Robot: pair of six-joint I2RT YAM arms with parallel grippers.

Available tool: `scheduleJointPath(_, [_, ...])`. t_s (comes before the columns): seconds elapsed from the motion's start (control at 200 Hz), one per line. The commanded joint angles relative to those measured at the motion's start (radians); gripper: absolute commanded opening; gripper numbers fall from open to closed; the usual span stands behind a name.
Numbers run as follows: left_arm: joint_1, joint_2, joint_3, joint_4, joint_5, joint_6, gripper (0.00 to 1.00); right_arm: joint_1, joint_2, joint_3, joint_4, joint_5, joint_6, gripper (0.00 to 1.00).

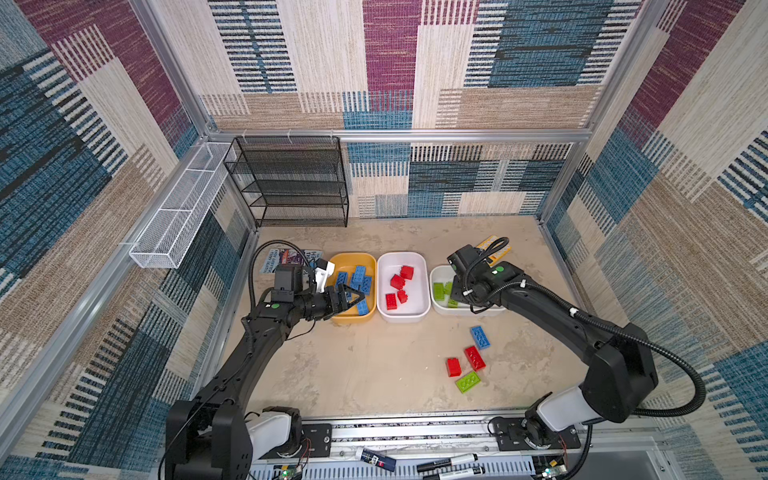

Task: Sort the legos into containers by color
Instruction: 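Carry the green brick with the right gripper into the farther white bin and release, then return the right gripper to the pile and grasp a small red brick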

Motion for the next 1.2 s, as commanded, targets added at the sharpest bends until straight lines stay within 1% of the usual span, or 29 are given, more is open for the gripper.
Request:
scheduleJointPath(0.0, [-0.001,-0.008,-0.001,0.032,0.031,-0.001,0.84,-0.051,0.028,0.008,0.076,-0.029,-0.144,0.28])
scheduleJointPath(0.065, [-0.001,-0.008,0.002,0.035,0.032,-0.009,0.84,-0.077,0.054,0.008,0.113,-0.081,-0.213,0.29])
scheduleJointPath(0.135, [-0.001,-0.002,0.014,0.033,0.034,-0.007,0.84,-0.094,0.088,0.018,0.115,-0.104,-0.26,0.29])
scheduleJointPath(0.28, [-0.001,0.019,0.029,0.021,0.023,-0.002,0.84,-0.132,0.123,-0.003,0.113,-0.118,-0.316,0.3])
scheduleJointPath(0.391, [-0.002,0.029,0.022,0.04,0.006,-0.015,0.85,-0.154,0.12,-0.029,0.121,-0.154,-0.343,0.31])
scheduleJointPath(0.536, [-0.005,0.05,0.022,0.049,-0.013,-0.017,0.84,-0.164,0.131,-0.061,0.128,-0.27,-0.44,0.43])
scheduleJointPath(0.591, [-0.005,0.06,0.027,0.048,-0.012,-0.016,0.84,-0.164,0.139,-0.057,0.123,-0.281,-0.474,0.47])
scheduleJointPath(0.716, [-0.005,0.076,0.037,0.029,-0.019,-0.002,0.84,-0.175,0.139,-0.018,0.107,-0.274,-0.507,0.57])
scheduleJointPath(0.776, [-0.005,0.082,0.046,0.012,-0.019,0.008,0.84,-0.177,0.13,0.01,0.084,-0.275,-0.515,0.59])
scheduleJointPath(0.856, [-0.004,0.084,0.058,-0.008,-0.021,0.017,0.84,-0.176,0.098,0.05,0.049,-0.308,-0.483,0.6])
scheduleJointPath(0.962, [-0.004,0.084,0.059,-0.019,-0.019,0.015,0.84,-0.152,0.026,0.049,0.005,-0.387,-0.385,0.61])
scheduleJointPath(1.052, [-0.004,0.083,0.058,-0.024,-0.006,0.011,0.85,-0.089,-0.045,0.013,-0.049,-0.403,-0.302,0.63])
scheduleJointPath(1.167, [-0.004,0.09,0.051,-0.024,0.008,0.009,0.84,0.029,-0.128,-0.063,-0.1,-0.406,-0.165,0.65])
scheduleJointPath(1.197, [-0.004,0.091,0.05,-0.022,0.013,0.005,0.84,0.062,-0.147,-0.091,-0.104,-0.408,-0.126,0.67])
